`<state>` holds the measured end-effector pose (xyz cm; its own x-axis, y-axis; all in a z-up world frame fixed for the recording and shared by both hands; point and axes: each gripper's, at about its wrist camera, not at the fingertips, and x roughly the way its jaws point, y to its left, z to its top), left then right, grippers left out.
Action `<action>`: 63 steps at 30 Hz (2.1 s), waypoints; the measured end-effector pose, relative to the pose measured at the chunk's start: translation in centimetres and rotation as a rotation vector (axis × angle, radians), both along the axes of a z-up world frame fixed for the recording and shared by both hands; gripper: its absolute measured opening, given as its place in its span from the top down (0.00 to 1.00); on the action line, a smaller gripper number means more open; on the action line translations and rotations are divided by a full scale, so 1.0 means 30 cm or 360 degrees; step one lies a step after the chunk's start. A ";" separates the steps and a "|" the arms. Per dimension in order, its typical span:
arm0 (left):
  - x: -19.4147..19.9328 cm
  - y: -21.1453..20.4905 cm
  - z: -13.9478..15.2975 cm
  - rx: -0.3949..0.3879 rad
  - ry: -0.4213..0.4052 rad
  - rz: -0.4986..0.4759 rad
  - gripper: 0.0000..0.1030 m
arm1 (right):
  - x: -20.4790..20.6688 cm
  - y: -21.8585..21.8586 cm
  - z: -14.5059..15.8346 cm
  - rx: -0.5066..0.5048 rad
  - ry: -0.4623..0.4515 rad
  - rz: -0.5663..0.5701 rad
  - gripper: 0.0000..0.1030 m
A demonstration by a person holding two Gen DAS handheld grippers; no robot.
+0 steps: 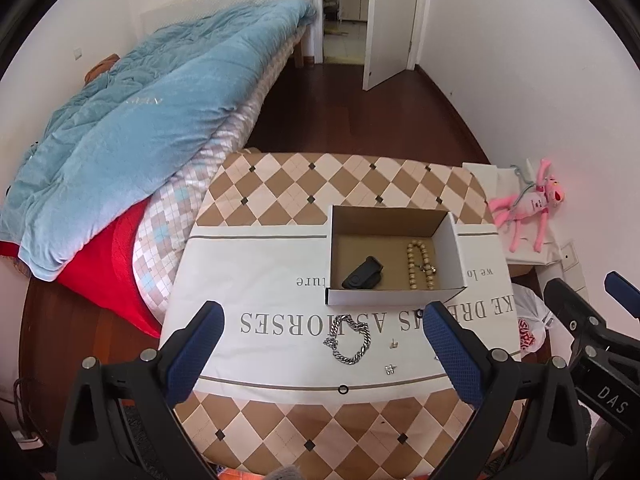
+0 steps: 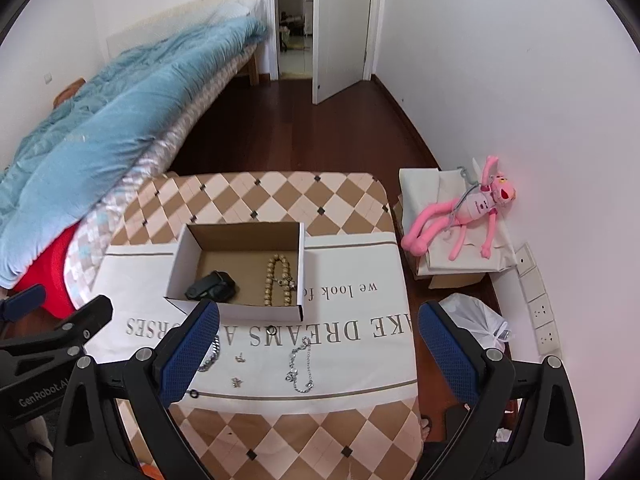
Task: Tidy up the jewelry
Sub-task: 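Lift both open tools up and away from the box, then grasp the chunky silver chain with the left tool while the right tool grasps the thin silver chain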
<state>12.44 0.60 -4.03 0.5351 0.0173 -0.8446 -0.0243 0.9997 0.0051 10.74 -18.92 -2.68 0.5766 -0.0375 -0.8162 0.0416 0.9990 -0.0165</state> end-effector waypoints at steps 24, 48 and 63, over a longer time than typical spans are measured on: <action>-0.062 0.078 -0.440 0.0184 0.0366 0.0195 0.01 | -0.047 -0.121 -0.440 0.0339 0.0467 -0.0116 0.18; 0.146 -0.049 -0.669 0.0017 0.0537 -0.0067 0.82 | 0.086 -0.142 -0.736 0.0306 0.0643 -0.0181 0.46; 0.035 0.028 -0.561 -0.0100 0.0481 -0.0025 0.95 | 0.145 -0.050 -0.731 0.0366 0.0589 -0.0066 0.72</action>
